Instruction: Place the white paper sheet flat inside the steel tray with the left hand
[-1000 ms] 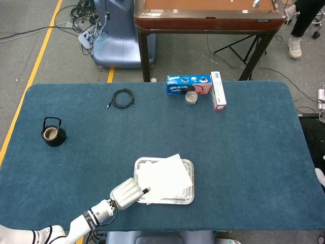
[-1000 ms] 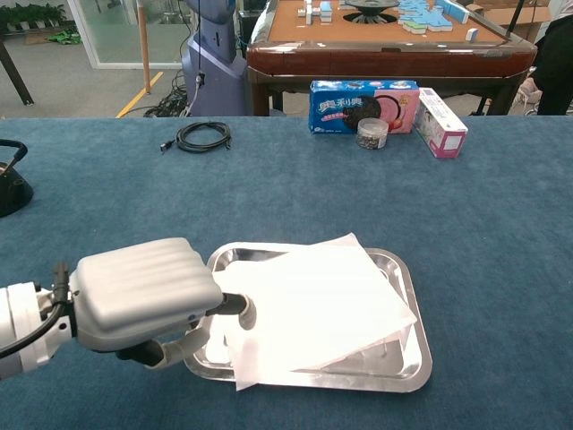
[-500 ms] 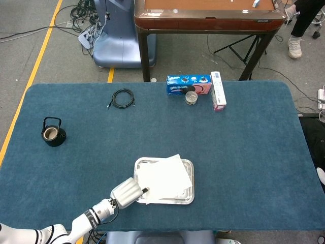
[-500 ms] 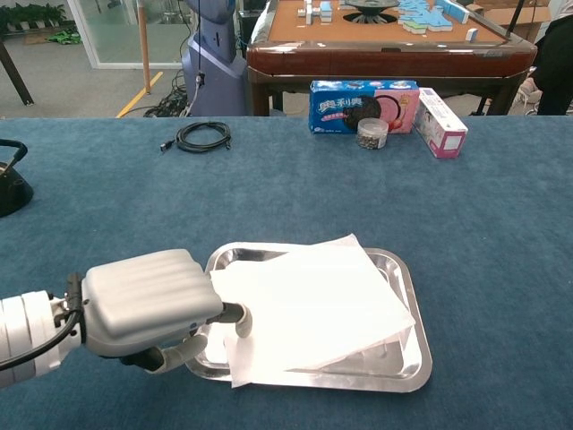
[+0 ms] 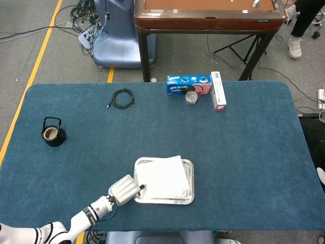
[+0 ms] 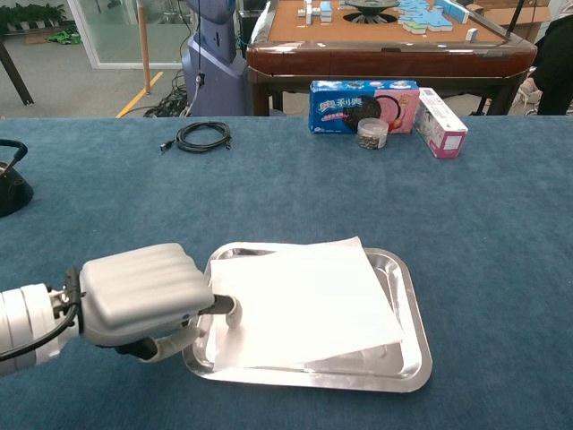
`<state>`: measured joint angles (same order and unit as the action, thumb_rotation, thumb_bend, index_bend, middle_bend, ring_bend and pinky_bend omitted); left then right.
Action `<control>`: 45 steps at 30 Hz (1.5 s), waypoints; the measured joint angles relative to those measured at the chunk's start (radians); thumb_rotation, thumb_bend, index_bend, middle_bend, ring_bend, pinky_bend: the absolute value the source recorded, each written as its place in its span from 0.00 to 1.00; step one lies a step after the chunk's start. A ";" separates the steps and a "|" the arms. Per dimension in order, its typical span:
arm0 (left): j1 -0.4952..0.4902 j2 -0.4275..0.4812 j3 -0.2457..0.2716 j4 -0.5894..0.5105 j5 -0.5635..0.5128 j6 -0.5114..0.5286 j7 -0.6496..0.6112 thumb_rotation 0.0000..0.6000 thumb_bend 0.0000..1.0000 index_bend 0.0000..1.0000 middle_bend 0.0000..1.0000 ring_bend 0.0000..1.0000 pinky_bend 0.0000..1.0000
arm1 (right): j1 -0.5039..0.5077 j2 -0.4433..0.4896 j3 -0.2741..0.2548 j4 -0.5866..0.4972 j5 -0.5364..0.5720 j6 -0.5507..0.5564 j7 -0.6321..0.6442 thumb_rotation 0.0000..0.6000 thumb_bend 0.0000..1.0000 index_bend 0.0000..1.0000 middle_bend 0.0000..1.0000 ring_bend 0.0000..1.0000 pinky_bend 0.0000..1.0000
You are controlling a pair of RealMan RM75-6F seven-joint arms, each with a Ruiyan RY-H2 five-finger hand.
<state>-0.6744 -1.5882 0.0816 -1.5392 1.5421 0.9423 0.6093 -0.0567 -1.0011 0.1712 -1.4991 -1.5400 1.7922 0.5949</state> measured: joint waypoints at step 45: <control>0.009 0.000 0.014 0.005 0.044 -0.006 -0.002 1.00 0.58 0.31 1.00 1.00 1.00 | -0.002 -0.002 0.001 0.001 -0.003 0.004 0.001 1.00 0.26 0.48 0.50 0.36 0.32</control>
<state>-0.6656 -1.5882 0.0958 -1.5345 1.5863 0.9367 0.6071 -0.0591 -1.0032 0.1718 -1.4982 -1.5432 1.7960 0.5962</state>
